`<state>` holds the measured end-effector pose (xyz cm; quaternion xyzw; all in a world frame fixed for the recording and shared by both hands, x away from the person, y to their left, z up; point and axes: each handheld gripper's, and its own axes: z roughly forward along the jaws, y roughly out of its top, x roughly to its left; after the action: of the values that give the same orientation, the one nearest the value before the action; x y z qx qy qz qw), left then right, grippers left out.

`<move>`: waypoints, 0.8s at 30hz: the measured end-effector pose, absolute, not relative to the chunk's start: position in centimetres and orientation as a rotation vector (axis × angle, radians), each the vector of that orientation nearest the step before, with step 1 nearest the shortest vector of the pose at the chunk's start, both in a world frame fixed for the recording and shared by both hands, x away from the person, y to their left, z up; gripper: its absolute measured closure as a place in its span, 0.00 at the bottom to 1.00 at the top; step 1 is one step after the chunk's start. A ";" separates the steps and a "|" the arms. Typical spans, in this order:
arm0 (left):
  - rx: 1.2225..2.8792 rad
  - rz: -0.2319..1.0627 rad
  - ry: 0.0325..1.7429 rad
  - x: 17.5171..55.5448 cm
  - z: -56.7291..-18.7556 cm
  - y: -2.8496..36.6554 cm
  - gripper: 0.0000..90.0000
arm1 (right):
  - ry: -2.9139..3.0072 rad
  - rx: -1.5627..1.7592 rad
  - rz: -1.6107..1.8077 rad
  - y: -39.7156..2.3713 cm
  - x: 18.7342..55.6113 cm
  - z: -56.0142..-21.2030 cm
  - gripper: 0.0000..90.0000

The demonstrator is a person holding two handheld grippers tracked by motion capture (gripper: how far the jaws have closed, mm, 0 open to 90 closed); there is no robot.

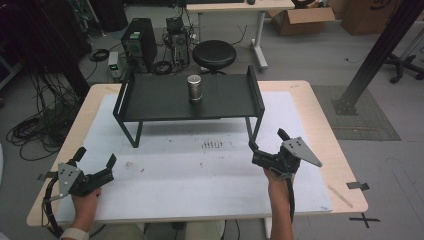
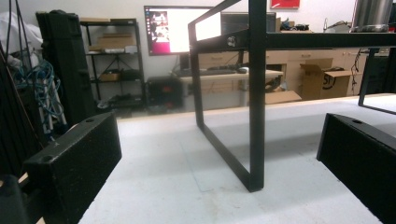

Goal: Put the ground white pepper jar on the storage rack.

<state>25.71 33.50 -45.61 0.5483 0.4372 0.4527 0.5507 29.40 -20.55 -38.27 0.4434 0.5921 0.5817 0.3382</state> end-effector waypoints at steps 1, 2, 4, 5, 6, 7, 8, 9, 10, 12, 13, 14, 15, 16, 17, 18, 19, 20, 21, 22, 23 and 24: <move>1.297 1.071 1.035 25.7 -45.6 33.5 0.00 | 1.536 1.161 1.512 -20.6 29.3 -38.6 0.00; 1.298 1.072 1.034 25.7 -45.6 33.5 0.00 | 1.528 1.166 1.513 -20.7 29.1 -38.9 0.00; 1.299 1.072 1.034 25.7 -45.6 33.5 0.00 | 1.518 1.177 1.514 -20.8 28.9 -39.5 0.00; 1.298 1.072 1.035 25.7 -45.6 33.5 0.00 | 1.515 1.181 1.511 -20.9 28.8 -39.8 0.00; 1.298 1.072 1.035 25.7 -45.6 33.5 0.00 | 1.515 1.185 1.506 -20.9 28.7 -40.1 0.00; 1.299 1.072 1.035 25.7 -45.6 33.5 0.00 | 1.514 1.190 1.500 -21.0 28.6 -40.3 0.00; 1.298 1.072 1.035 25.7 -45.6 33.5 0.00 | 1.513 1.194 1.492 -21.0 28.6 -40.6 0.00; 1.299 1.072 1.035 25.7 -45.6 33.5 0.00 | 1.514 1.198 1.484 -21.0 28.5 -40.8 0.00; 1.299 1.072 1.035 25.7 -45.6 33.5 0.00 | 1.513 1.203 1.479 -21.0 28.4 -41.1 0.00; 1.300 1.072 1.035 25.7 -45.6 33.5 0.00 | 1.508 1.209 1.471 -21.1 28.2 -41.6 0.00; 1.300 1.072 1.035 25.7 -45.6 33.5 0.00 | 1.506 1.216 1.469 -21.1 28.2 -41.8 0.00; 1.300 1.073 1.034 25.7 -45.6 33.5 0.00 | 1.503 1.220 1.468 -21.2 28.2 -42.0 0.00; 1.300 1.073 1.035 25.7 -45.6 33.5 0.00 | 1.502 1.225 1.466 -21.2 28.1 -42.2 0.00; 1.300 1.073 1.035 25.7 -45.6 33.5 0.00 | 1.500 1.226 1.460 -21.2 28.1 -42.4 0.00; 1.300 1.073 1.035 25.7 -45.6 33.5 0.00 | 1.499 1.230 1.457 -21.2 28.1 -42.5 0.00; 1.301 1.072 1.035 25.7 -45.6 33.5 0.00 | 1.499 1.233 1.454 -21.2 28.0 -42.7 0.00; 1.301 1.072 1.036 25.7 -45.6 33.5 0.00 | 1.501 1.233 1.449 -21.2 28.0 -42.8 0.00; 1.301 1.072 1.036 25.7 -45.6 33.5 0.00 | 1.503 1.239 1.445 -21.2 28.0 -43.0 0.00; 1.301 1.072 1.037 25.7 -45.6 33.5 0.00 | 1.503 1.245 1.444 -21.2 28.0 -43.2 0.00; 1.300 1.072 1.036 25.7 -45.6 33.5 0.00 | 1.502 1.251 1.441 -21.2 27.9 -43.4 0.00; 1.301 1.072 1.036 25.7 -45.6 33.5 0.00 | 1.502 1.256 1.435 -21.2 27.9 -43.7 0.00; 1.301 1.072 1.037 25.7 -45.6 33.5 0.00 | 1.502 1.259 1.431 -21.2 27.9 -43.8 0.00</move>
<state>25.72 33.46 -45.59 0.5494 0.4377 0.4528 0.5491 27.86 -21.16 -43.84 0.4858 0.5799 0.5525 0.3499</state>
